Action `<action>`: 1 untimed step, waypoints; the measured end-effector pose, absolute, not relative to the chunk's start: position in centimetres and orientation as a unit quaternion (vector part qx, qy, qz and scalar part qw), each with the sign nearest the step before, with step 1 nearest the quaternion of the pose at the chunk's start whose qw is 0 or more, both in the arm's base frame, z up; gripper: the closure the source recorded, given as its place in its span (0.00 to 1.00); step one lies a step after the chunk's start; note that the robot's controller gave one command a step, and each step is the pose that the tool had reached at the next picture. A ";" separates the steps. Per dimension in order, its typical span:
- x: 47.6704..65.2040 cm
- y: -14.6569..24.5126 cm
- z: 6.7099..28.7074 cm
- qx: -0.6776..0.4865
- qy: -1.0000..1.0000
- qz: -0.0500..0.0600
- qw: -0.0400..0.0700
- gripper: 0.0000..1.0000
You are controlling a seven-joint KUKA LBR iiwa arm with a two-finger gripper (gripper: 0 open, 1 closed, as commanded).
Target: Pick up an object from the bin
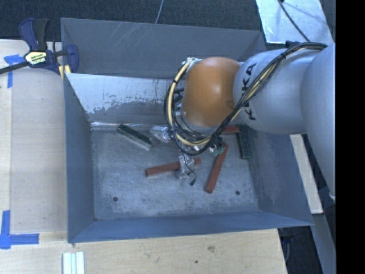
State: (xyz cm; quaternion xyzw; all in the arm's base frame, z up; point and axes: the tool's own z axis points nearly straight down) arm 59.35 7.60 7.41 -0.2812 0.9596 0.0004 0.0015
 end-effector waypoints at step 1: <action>61.9 7.8 7.3 -0.316 0.949 0.000 0.005 1.00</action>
Offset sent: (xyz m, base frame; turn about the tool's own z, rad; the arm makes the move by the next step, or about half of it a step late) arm 0.0000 0.0000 0.0000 0.0000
